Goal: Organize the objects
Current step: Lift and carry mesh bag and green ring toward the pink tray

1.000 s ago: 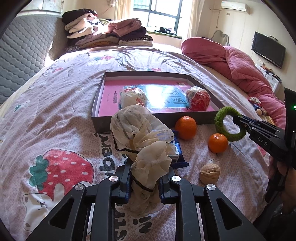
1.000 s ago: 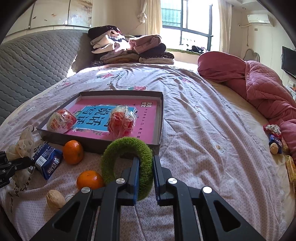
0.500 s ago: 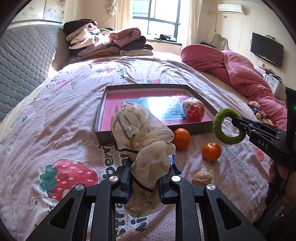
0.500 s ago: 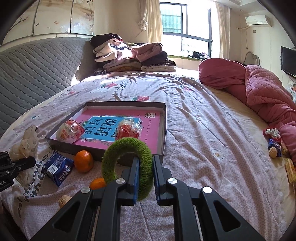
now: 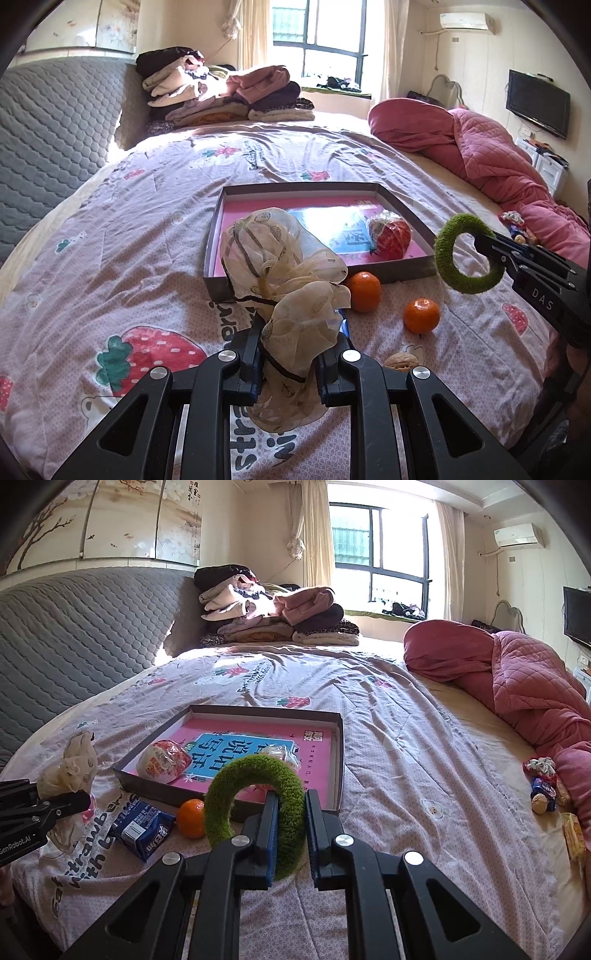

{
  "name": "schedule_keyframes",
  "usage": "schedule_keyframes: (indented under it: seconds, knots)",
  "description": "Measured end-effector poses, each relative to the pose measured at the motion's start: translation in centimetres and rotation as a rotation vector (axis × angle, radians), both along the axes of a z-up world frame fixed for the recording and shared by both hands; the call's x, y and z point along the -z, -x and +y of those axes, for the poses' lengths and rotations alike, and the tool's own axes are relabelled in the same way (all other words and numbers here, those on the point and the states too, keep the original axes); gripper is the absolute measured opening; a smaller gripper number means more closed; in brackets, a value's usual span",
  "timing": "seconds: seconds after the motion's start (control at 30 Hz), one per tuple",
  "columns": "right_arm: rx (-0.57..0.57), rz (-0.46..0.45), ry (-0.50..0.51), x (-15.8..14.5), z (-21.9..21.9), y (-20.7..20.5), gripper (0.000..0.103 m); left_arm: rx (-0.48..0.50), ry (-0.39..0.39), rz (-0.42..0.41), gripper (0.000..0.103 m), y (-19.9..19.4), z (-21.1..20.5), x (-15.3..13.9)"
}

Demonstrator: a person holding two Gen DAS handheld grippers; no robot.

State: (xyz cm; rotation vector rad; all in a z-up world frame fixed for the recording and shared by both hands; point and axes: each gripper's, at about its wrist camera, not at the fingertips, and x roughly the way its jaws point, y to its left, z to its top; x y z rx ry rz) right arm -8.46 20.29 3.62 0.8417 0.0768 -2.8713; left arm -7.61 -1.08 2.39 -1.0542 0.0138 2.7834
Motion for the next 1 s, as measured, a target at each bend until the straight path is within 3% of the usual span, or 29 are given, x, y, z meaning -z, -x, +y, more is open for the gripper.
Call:
schedule_keyframes:
  seconds: [0.57, 1.0]
  knots:
    - [-0.019, 0.065, 0.009, -1.7, -1.0, -0.8, 0.014, 0.001, 0.002, 0.016, 0.022, 0.9, 0.2, -0.9]
    - [-0.024, 0.107, -0.022, -3.4, -1.7, 1.5, 0.014, -0.010, 0.001, 0.067, 0.022, 4.2, -0.7, -3.1]
